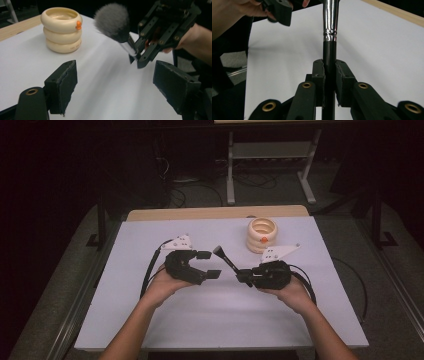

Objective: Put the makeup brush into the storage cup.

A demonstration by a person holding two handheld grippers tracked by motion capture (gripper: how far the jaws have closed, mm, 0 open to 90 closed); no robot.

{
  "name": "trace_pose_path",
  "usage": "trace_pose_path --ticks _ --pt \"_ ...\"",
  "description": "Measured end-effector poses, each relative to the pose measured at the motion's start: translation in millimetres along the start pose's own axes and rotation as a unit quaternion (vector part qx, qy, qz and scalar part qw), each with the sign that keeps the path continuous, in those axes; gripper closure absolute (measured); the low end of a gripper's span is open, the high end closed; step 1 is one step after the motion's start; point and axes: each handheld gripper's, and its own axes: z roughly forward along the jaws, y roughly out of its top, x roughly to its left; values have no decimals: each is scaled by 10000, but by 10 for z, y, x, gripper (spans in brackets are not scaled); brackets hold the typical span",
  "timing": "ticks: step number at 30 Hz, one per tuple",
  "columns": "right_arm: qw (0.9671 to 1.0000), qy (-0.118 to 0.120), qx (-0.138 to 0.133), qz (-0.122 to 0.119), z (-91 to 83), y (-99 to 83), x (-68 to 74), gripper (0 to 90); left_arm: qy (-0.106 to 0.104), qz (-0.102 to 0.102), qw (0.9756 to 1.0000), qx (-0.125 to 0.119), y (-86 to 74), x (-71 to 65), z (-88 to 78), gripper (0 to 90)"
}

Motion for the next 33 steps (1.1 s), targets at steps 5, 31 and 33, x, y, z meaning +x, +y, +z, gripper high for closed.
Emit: trace_pose_path --ticks 5,31,33 --pt "9998 -79 -90 161 27 9 17 785 80 -108 9996 -259 -1 -64 59 214" --pt "9988 -173 -307 325 158 25 80 785 137 -488 9970 -580 -30 -107 185 514" --pt "9988 -166 -325 320 163 26 81 786 134 -532 9966 -613 -30 -108 188 525"
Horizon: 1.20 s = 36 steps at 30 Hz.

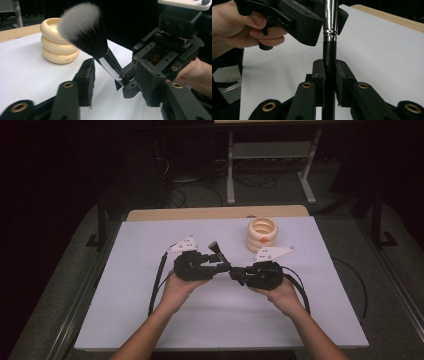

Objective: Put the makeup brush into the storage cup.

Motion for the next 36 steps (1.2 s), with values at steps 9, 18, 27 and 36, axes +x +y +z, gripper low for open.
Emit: trace_pose_path --ticks 9,18,27,36 --pt "10000 -49 -6 29 53 -6 28 785 54 -50 10000 -36 0 16 -6 606" --pt "10000 -69 25 55 121 -14 65 786 54 -137 9998 -116 -2 30 -11 679" --pt "9999 -110 93 24 193 -25 104 785 -14 -161 9998 -125 -4 15 -5 744" --pt "9998 -106 151 -1 247 -41 115 783 -30 -99 9999 -48 -3 -17 10 771"
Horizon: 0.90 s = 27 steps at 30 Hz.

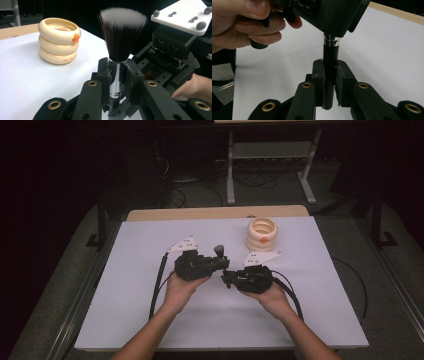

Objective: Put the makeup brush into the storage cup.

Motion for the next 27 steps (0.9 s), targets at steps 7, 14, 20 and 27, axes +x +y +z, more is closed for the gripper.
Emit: trace_pose_path --ticks 7,14,20,27 --pt "9999 142 -62 1 10 -14 -16 626 -82 181 9996 183 33 -10 -17 773" --pt "9970 609 -466 140 -68 -9 -54 601 -267 554 9971 440 67 -37 -41 773" --pt "9955 679 -636 153 -82 -5 -42 669 -308 605 9966 472 71 -70 -31 773" --pt "9955 675 -633 190 -73 -9 -43 727 -288 589 9968 453 74 -68 -38 772"
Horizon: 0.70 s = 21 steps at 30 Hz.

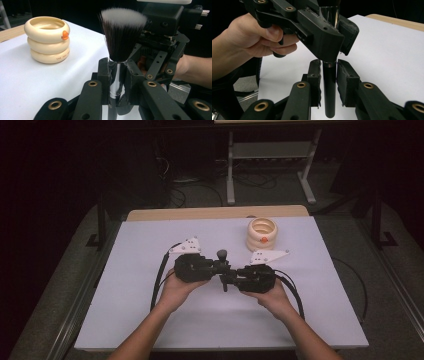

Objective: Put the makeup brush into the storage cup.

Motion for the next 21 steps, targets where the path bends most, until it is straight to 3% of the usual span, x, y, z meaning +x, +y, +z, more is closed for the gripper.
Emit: trace_pose_path --ticks 14,21 --pt "10000 -58 -69 -44 17 -6 10 781 -5 -43 10000 -21 -14 15 19 753" --pt "9996 -276 -9 -82 -22 -12 -27 781 70 -73 9998 -179 -1 19 -40 558"
